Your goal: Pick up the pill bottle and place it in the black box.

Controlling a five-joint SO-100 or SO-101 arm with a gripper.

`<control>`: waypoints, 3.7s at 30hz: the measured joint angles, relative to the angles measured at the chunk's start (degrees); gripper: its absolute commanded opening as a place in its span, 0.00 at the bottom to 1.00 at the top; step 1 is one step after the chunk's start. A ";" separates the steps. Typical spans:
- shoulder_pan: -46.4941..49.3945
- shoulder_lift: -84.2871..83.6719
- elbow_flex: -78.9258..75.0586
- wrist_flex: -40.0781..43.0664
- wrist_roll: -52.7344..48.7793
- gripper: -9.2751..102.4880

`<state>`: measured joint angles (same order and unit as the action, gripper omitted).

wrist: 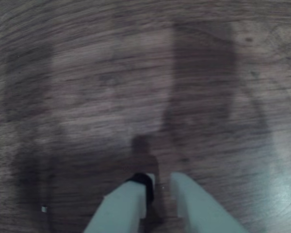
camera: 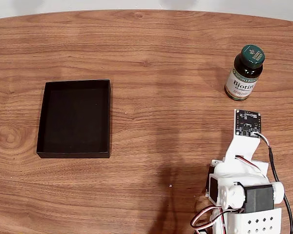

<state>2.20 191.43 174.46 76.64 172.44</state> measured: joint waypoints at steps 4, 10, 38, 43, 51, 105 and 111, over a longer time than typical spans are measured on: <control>0.00 0.00 0.00 0.00 0.00 0.08; 0.00 0.00 0.00 0.00 0.00 0.08; 0.00 0.00 0.00 0.00 0.00 0.08; 0.00 0.00 0.00 0.00 0.00 0.08; 0.00 0.00 0.00 0.00 0.00 0.08; 17.05 -27.25 0.26 -59.77 4.48 0.41; 20.13 -36.39 0.26 -76.03 5.45 0.41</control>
<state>22.32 155.04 174.73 0.62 177.89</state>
